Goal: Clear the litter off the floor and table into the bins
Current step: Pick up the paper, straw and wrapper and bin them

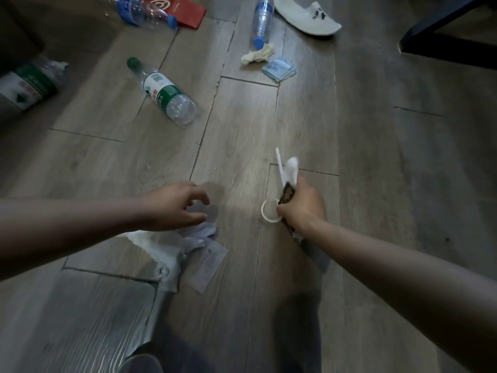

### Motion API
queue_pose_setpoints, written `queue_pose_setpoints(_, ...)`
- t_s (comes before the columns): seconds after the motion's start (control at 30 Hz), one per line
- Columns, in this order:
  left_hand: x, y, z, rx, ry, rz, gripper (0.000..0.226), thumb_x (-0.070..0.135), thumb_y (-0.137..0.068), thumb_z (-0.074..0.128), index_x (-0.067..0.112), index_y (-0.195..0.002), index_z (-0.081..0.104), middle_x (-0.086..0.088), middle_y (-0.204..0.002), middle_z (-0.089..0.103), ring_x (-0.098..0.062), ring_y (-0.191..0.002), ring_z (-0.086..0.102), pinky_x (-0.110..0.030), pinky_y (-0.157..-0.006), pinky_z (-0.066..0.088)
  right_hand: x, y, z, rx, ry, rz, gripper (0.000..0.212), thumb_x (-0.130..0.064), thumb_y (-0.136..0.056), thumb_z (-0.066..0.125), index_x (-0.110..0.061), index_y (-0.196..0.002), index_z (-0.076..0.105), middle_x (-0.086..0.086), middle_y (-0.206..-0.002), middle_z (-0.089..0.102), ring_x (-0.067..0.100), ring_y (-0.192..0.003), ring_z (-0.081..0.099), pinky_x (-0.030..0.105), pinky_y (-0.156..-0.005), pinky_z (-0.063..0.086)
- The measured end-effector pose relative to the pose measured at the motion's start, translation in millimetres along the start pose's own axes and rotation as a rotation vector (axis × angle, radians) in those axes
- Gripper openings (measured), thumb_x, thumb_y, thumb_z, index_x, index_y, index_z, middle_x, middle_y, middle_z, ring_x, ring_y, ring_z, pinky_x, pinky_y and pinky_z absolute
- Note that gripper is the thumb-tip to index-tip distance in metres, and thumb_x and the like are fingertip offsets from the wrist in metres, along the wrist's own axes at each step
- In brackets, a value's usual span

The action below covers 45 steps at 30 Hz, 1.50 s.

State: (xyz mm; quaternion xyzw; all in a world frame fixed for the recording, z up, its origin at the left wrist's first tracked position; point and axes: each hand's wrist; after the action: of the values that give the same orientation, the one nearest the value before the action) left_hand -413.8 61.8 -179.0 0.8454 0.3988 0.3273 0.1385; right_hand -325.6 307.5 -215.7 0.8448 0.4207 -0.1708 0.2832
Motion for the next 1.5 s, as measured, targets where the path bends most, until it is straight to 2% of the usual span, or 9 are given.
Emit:
queue_pose_setpoints(0.13,-9.4,3.8,2.2,0.022,-0.006,-0.005,0.032,0.040,-0.088,0.062,0.029,-0.118,0.059,0.004,-0.123,0.053,-0.011,-0.107,0.058,-0.030,-0.085,0.052,16.3,2.6,-7.8,0.027,-0.164,0.039,0.037,-0.011,-0.070,0.073,-0.019,-0.102,0.054,-0.006,-0.083,0.059,0.015,-0.078,0.058,0.023,-0.057,0.043)
queue_pose_setpoints(0.33,-7.8,0.2,3.7,0.016,-0.026,0.006,0.035,0.040,-0.088,0.061,0.028,-0.120,0.059,0.004,-0.124,0.054,-0.010,-0.104,0.059,-0.027,-0.083,0.052,24.6,7.0,-6.6,0.015,-0.267,0.062,0.036,-0.014,-0.070,0.074,-0.016,-0.101,0.057,-0.003,-0.089,0.061,0.013,-0.079,0.057,0.024,-0.059,0.043)
queue_pose_setpoints(0.57,-3.0,-2.4,3.6,-0.012,0.000,-0.006,0.034,0.040,-0.089,0.059,0.029,-0.122,0.057,0.004,-0.127,0.051,-0.010,-0.108,0.057,-0.026,-0.084,0.051,9.5,3.8,-3.9,0.008,-0.012,-0.015,0.031,-0.013,-0.072,0.069,-0.013,-0.101,0.056,0.005,-0.096,0.063,0.026,-0.087,0.060,0.035,-0.069,0.051)
queue_pose_setpoints(0.77,-11.7,5.7,0.9,-0.003,0.025,-0.053,0.032,0.038,-0.090,0.060,0.027,-0.120,0.059,0.004,-0.125,0.053,-0.011,-0.109,0.057,-0.030,-0.087,0.052,-9.9,-2.4,-3.0,-0.022,0.115,0.100,0.026,-0.014,-0.075,0.069,-0.013,-0.100,0.062,0.007,-0.098,0.067,0.028,-0.091,0.064,0.028,-0.065,0.044)
queue_pose_setpoints(0.93,-13.4,18.3,-1.6,0.051,-0.009,-0.066,0.032,0.036,-0.089,0.061,0.025,-0.118,0.060,0.002,-0.123,0.056,-0.013,-0.102,0.058,-0.036,-0.087,0.051,-3.0,-2.7,-3.2,-0.025,0.014,0.123,0.027,-0.016,-0.070,0.072,-0.015,-0.096,0.063,0.006,-0.093,0.067,0.028,-0.088,0.065,0.031,-0.067,0.048)
queue_pose_setpoints(1.07,-17.8,28.8,-1.5,0.153,-0.063,-0.058,0.042,0.042,-0.084,0.065,0.025,-0.121,0.057,0.004,-0.126,0.056,-0.005,-0.085,0.053,-0.024,-0.074,0.040,6.2,0.1,-4.8,-0.011,-0.069,0.120,0.024,-0.017,-0.065,0.073,-0.015,-0.085,0.060,0.001,-0.080,0.064,0.023,-0.078,0.063,0.027,-0.057,0.042)
queue_pose_setpoints(1.13,-23.9,33.9,1.7,0.183,-0.106,-0.124,0.065,0.053,-0.077,0.068,0.025,-0.132,0.048,0.002,-0.137,0.048,-0.013,-0.107,0.051,-0.027,-0.086,0.041,7.9,2.0,-6.0,0.003,-0.102,0.114,0.026,-0.019,-0.065,0.075,-0.014,-0.085,0.061,0.001,-0.078,0.064,0.022,-0.076,0.062,0.028,-0.057,0.042)
queue_pose_setpoints(1.27,-27.7,40.5,17.3,0.098,-0.048,-0.368,0.119,0.073,-0.055,0.073,0.031,-0.150,0.014,-0.004,-0.156,0.014,-0.032,-0.142,0.018,-0.045,-0.112,0.031,9.2,12.5,-8.3,0.016,-0.155,0.079,0.027,-0.021,-0.065,0.078,-0.015,-0.084,0.060,-0.004,-0.074,0.062,0.011,-0.067,0.057,0.024,-0.051,0.038)
queue_pose_setpoints(1.5,-18.2,32.4,56.0,0.047,-0.016,-0.426,0.129,0.078,-0.049,0.069,0.039,-0.148,-0.003,0.002,-0.157,-0.022,-0.037,-0.142,-0.024,-0.063,-0.112,0.017,14.8,35.1,-9.6,-0.053,-0.212,0.053,0.028,-0.018,-0.068,0.081,-0.023,-0.077,0.055,-0.008,-0.071,0.059,0.003,-0.065,0.054,0.022,-0.048,0.038)
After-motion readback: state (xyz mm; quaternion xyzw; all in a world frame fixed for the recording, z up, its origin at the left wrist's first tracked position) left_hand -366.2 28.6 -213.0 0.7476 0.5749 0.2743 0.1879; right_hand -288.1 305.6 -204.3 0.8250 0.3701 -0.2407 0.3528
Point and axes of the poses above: each hand's wrist, its own y-axis away from the middle knuckle, its own z-axis out of the palm, x = y × z
